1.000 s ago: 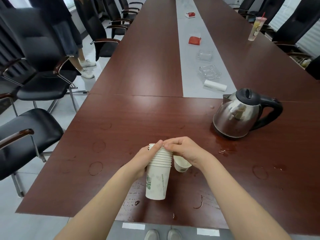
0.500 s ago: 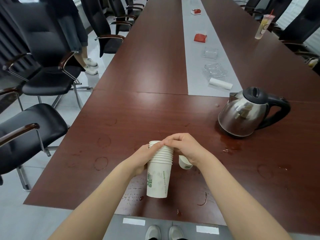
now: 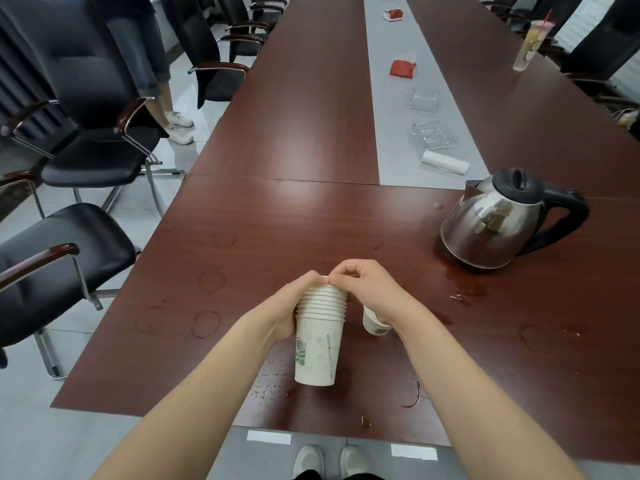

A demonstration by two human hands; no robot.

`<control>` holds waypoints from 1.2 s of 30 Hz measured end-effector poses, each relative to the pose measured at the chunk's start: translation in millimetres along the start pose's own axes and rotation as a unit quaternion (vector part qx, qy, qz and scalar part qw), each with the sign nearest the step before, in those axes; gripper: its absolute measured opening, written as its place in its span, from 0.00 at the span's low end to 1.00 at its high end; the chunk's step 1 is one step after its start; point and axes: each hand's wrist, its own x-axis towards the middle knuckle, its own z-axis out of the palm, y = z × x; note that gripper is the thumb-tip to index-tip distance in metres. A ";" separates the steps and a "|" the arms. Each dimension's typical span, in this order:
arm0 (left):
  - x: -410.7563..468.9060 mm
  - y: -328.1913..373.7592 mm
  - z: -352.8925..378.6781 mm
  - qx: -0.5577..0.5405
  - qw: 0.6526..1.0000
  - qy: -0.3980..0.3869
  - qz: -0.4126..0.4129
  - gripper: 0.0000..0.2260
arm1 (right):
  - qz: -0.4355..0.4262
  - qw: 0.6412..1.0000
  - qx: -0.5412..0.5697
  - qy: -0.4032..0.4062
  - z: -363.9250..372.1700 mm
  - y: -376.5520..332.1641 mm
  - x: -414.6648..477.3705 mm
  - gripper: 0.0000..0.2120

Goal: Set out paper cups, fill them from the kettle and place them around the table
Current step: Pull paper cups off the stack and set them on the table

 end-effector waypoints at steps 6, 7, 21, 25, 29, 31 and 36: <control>3.5 1.8 -2.3 -0.019 0.999 -0.012 -0.025 0.13 | 0.014 1.000 -0.021 0.018 6.6 0.3 2.9 0.09; 4.5 2.3 -2.2 -0.020 0.999 -0.011 -0.030 0.12 | 0.017 0.999 -0.020 0.023 7.4 0.1 3.6 0.09; 9.4 9.9 1.7 -0.067 0.994 -0.016 -0.080 0.14 | 0.022 0.994 -0.047 0.099 13.8 -2.8 10.3 0.09; 7.5 4.5 2.1 -0.081 0.993 -0.014 -0.086 0.17 | 0.037 0.994 -0.003 0.105 4.3 -1.1 14.9 0.09; 6.3 -2.8 -4.1 -0.068 0.995 -0.020 -0.073 0.20 | 0.082 0.984 0.110 0.111 -9.1 -3.4 17.2 0.08; 5.8 -5.0 -9.2 -0.060 0.996 -0.011 -0.066 0.18 | 0.102 0.979 0.140 0.103 -14.2 -4.1 18.8 0.06; 2.0 -7.7 -24.6 -0.041 0.997 0.013 -0.061 0.15 | 0.132 0.958 0.236 0.093 -22.2 2.6 24.3 0.05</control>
